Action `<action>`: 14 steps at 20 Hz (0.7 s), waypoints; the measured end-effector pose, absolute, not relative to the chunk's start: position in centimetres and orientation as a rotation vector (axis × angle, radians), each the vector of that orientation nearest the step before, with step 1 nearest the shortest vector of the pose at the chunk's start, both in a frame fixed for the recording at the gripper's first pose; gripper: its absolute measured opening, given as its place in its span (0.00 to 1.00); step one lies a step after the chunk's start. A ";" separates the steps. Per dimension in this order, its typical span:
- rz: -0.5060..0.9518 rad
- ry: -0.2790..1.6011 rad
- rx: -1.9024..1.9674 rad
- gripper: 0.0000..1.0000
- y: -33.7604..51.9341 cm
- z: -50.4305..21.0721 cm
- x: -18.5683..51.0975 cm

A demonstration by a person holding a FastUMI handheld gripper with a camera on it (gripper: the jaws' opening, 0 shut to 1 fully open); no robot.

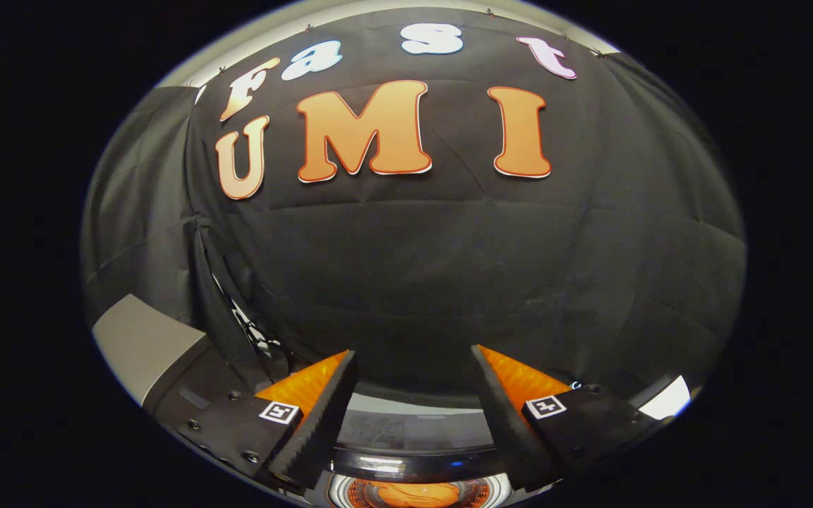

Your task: Put the clothes into the washing machine and then close the washing machine lid.

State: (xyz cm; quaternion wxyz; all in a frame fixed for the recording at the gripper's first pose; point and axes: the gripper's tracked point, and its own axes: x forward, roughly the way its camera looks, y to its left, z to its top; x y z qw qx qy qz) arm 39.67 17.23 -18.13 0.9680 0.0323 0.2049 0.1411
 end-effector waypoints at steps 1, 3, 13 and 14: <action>0.289 0.415 0.063 1.00 17.1 -18.2 38.9; 0.295 0.426 0.057 1.00 17.0 -18.7 37.5; 0.322 0.535 0.120 0.99 17.9 -22.6 28.9; 0.315 0.539 0.130 0.99 17.7 -22.8 28.8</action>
